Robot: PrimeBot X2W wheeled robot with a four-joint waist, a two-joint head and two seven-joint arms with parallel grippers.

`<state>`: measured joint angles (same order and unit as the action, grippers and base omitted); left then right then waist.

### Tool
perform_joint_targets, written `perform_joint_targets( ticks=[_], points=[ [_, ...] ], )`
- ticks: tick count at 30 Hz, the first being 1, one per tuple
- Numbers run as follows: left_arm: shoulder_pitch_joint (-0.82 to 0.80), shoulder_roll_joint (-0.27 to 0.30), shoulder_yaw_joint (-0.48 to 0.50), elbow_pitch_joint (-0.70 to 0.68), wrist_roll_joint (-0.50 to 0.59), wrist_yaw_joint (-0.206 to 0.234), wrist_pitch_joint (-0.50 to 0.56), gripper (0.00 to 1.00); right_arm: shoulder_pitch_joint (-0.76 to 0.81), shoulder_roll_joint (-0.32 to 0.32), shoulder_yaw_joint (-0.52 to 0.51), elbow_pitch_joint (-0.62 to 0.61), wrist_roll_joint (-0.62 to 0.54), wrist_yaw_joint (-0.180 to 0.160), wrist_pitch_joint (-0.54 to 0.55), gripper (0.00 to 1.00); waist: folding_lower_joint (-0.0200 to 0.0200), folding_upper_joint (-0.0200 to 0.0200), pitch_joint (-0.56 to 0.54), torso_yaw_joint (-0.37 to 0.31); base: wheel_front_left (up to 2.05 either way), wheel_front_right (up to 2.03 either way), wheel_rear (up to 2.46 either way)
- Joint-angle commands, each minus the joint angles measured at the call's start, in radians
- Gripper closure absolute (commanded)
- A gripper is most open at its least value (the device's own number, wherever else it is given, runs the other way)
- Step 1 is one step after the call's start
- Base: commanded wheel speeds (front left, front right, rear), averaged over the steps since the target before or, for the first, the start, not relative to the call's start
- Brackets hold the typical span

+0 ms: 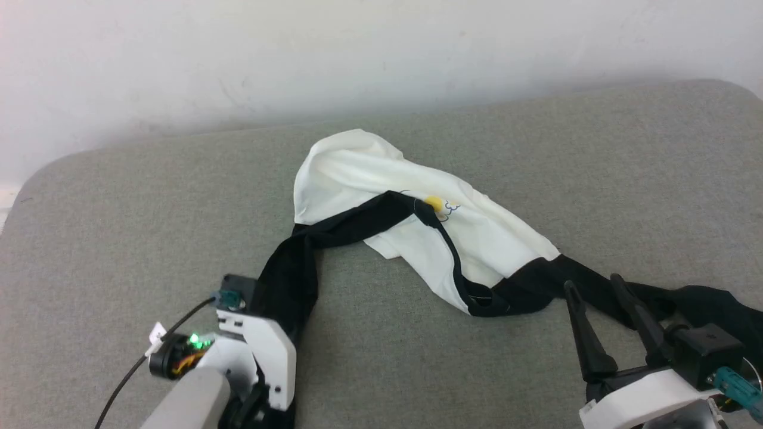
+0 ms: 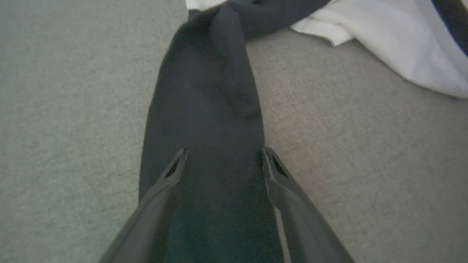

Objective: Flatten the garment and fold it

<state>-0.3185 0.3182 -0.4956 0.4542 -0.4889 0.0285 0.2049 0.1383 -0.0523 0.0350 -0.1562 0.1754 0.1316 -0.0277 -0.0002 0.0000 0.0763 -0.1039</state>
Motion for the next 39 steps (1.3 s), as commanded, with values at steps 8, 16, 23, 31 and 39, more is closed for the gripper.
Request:
perform_joint_targets(
  ticks=[8,16,23,31,39],
  points=[
    [0.065,0.051,-0.054,-0.063,-0.042,-0.027,0.221,1.0,-0.001,0.002,-0.003,0.008,0.017,-0.001,-0.005,0.0,0.0002,0.0,0.014,-0.013,0.0,0.0,0.0],
    [0.049,0.211,0.022,-0.303,0.023,0.036,0.183,1.0,0.02,0.002,-0.049,0.014,0.023,-0.001,-0.009,0.0,0.0002,0.0,-0.009,0.033,0.0,0.0,0.0],
    [0.217,0.36,0.19,-0.5,-0.022,0.178,0.215,1.0,0.019,0.002,-0.056,0.015,0.031,-0.001,-0.011,0.0,0.0002,0.0,-0.013,0.061,0.0,0.0,0.0],
    [0.466,0.256,0.307,-0.328,-0.172,0.233,0.059,1.0,0.013,0.002,-0.06,0.032,0.034,-0.001,-0.01,0.0,0.0002,0.0,0.003,0.059,0.0,0.0,0.0],
    [0.442,0.131,0.353,-0.229,-0.195,0.241,-0.164,0.0,0.016,0.002,-0.073,0.033,0.028,-0.001,-0.002,0.0,0.0002,0.0,-0.013,0.071,0.0,0.0,0.0]
  ],
)
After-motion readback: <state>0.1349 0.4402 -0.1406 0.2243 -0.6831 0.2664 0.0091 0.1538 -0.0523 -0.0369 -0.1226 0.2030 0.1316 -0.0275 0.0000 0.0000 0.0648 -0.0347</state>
